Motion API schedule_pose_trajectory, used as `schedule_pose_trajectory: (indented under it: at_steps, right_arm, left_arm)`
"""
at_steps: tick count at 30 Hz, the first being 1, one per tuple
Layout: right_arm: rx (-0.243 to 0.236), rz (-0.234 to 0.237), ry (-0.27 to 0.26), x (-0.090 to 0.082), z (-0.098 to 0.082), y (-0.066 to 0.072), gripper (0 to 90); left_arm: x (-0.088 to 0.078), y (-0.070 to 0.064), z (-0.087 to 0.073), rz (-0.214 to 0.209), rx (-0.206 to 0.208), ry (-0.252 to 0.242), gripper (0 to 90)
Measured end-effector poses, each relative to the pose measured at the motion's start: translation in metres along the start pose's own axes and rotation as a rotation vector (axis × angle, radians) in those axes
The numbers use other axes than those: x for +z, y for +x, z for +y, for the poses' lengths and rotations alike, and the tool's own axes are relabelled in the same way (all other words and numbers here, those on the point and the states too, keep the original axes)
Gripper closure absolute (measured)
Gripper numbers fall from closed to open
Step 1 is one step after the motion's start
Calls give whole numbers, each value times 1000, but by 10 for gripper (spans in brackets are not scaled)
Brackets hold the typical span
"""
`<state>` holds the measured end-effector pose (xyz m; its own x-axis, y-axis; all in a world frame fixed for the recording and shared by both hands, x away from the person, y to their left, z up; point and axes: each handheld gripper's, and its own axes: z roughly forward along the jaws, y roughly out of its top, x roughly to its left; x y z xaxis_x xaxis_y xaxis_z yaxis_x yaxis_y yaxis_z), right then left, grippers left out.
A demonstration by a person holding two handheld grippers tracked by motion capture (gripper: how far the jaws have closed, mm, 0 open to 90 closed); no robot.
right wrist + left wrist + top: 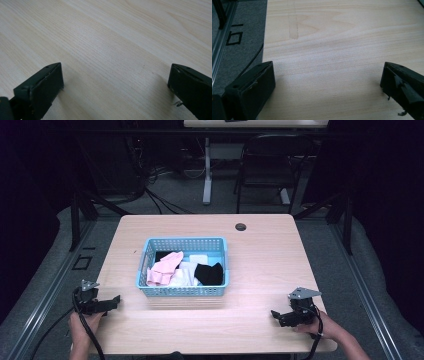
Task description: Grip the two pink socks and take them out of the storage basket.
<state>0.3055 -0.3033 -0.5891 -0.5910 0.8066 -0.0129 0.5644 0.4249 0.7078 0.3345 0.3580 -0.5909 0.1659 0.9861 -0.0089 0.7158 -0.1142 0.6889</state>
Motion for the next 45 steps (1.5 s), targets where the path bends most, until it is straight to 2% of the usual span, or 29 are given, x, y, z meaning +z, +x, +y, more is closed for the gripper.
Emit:
schedule_pose_trajectory:
  at_steps: [20,27,28,32,34,38,39,45]
  right_arm:
    - [0,4,-8,0,0,1,0]
    - [-2,14,2,1,1,-1,0]
    - [-2,12,2,1,1,-1,0]
    - [-3,10,2,1,1,-1,0]
    - [-3,8,2,1,1,-1,0]
    - [-6,6,4,0,1,-1,0]
    - [-6,5,4,0,1,-1,0]
    - [-12,4,4,0,1,1,0]
  left_arm:
    - [1,-1,1,-3,4,-3,0]
    - [1,1,4,-11,28,12,0]
    - [-1,2,6,8,19,24,1]
    - [-11,3,14,-9,7,18,0]
    - [-20,3,21,-14,23,9,0]
    - [-35,3,32,-51,16,-7,0]
    - [-39,2,35,-45,20,-12,0]
    - [-47,-8,47,-62,50,3,0]
